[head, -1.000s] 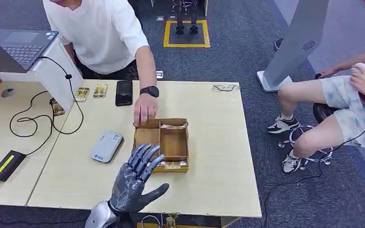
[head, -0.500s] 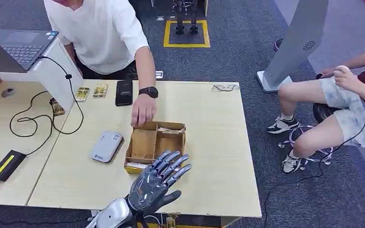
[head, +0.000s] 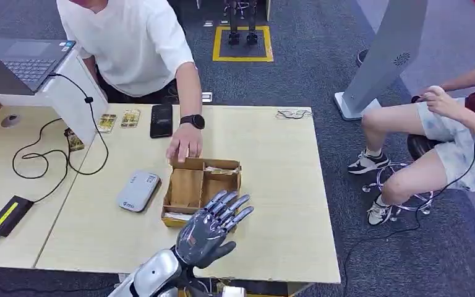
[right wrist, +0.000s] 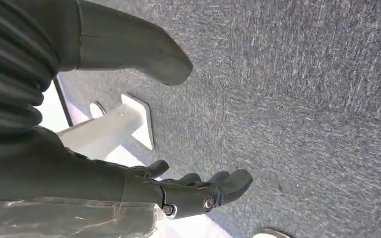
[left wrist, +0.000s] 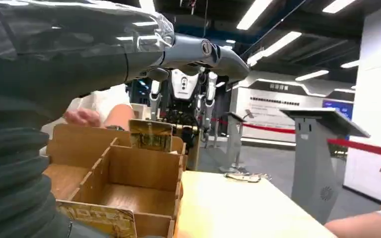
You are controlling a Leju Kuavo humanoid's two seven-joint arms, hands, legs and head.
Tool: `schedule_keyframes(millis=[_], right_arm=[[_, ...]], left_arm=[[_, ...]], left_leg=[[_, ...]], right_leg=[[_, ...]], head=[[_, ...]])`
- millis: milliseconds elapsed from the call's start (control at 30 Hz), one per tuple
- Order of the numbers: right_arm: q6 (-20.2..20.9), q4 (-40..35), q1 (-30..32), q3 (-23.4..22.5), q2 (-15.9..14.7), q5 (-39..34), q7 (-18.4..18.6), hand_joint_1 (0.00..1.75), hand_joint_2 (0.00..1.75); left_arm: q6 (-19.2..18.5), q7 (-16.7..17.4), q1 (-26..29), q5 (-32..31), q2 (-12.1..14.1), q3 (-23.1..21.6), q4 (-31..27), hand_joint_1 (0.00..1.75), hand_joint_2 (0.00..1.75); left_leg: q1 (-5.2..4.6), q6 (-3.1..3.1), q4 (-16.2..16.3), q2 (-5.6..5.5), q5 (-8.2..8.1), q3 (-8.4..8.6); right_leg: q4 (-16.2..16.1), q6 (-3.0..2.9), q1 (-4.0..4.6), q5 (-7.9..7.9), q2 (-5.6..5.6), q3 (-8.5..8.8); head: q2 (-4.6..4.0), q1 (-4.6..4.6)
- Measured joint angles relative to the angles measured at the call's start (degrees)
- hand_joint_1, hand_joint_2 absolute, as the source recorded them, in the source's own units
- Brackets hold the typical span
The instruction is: Pass the card to the sensor for recognition and then transmit it.
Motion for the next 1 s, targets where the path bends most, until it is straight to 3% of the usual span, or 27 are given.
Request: schedule_keyframes(millis=[100,167,433,1000], right_arm=[[-0.26,0.79,-0.09,0.61,-0.35,0.0,0.11,0.0,1.75],[-0.72,1.75,-0.27,1.6,-0.81,0.0,0.17,0.0,1.75],[-0.76,2.12,-0.25,1.86,-0.85,0.0,0.87,0.0,1.75],[-0.7,2.12,-0.23,1.86,-0.85,0.0,0.87,0.0,1.75]], left_arm=[[-0.7,1.62,-1.15,-0.57,-0.74,0.0,1.81,0.0,1.75],[-1.53,5.31,-2.82,-3.15,-1.75,0.0,4.63,0.0,1.75],[-2.93,10.55,-3.72,-5.88,-3.04,0.0,6.97,0.0,1.75],[-3.67,11.6,-4.17,-6.97,-3.54,0.0,8.72,0.0,1.75]], left_leg=[[0.0,0.0,0.0,0.0,0.0,-0.01],[0.0,0.0,0.0,0.0,0.0,0.0],[0.0,0.0,0.0,0.0,0.0,-0.01],[0.0,0.0,0.0,0.0,0.0,0.0]], right_leg=[[0.0,0.0,0.0,0.0,0.0,0.0],[0.0,0.0,0.0,0.0,0.0,0.0],[0.0,0.0,0.0,0.0,0.0,0.0],[0.0,0.0,0.0,0.0,0.0,-0.01]], head=[[0.0,0.0],[0.0,0.04],[0.0,0.0],[0.0,0.0]])
